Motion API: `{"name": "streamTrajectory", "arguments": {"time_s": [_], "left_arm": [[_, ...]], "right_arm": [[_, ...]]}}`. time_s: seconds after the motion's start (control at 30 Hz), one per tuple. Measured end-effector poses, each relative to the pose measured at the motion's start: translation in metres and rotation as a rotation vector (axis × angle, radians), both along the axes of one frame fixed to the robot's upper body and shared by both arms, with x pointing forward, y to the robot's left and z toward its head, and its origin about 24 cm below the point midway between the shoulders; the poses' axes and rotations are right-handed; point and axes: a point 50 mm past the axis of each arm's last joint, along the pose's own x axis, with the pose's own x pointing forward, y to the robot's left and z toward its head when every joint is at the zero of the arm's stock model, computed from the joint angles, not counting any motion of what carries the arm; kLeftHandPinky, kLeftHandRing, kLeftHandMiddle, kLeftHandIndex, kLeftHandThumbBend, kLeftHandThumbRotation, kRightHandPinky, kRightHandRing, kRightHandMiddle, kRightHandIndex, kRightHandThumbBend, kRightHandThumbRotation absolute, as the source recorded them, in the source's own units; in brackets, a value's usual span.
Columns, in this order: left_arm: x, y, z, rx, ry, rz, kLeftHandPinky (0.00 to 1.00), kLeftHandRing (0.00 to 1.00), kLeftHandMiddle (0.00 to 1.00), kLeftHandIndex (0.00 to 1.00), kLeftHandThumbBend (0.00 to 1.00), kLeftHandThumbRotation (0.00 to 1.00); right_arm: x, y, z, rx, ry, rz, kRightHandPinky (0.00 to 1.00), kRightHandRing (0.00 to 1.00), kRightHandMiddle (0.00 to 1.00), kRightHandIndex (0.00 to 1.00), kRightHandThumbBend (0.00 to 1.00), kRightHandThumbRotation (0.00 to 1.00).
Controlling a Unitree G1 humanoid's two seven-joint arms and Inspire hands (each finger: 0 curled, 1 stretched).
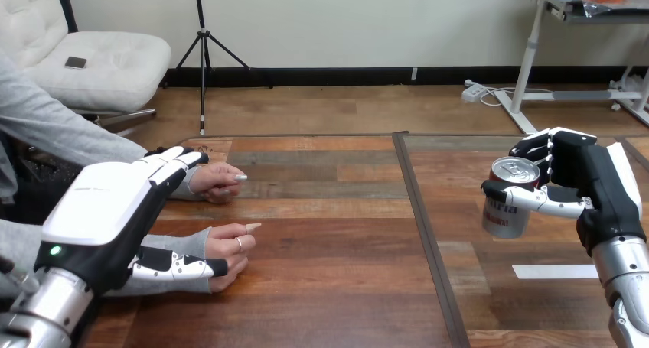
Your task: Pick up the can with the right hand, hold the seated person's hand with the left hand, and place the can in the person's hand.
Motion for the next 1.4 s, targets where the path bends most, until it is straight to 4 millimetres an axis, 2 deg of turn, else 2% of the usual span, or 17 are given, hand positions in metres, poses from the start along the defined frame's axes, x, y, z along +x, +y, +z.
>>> {"name": "streamTrajectory", "arguments": {"time_s": [1.07, 1.4], "left_arm": [[0.023, 0.009, -0.026, 0.141, 0.147, 0.012, 0.78, 0.88, 0.91, 0.88, 1.00, 0.52], [0.027, 0.011, -0.035, 0.180, 0.196, 0.021, 0.78, 0.88, 0.92, 0.88, 1.00, 0.50]], "right_arm": [[0.000, 0.001, 0.000, -0.006, 0.003, 0.006, 0.27, 0.30, 0.39, 0.40, 0.86, 0.00], [0.000, 0.001, 0.000, -0.003, 0.003, 0.006, 0.26, 0.30, 0.39, 0.40, 0.86, 0.00]]}}
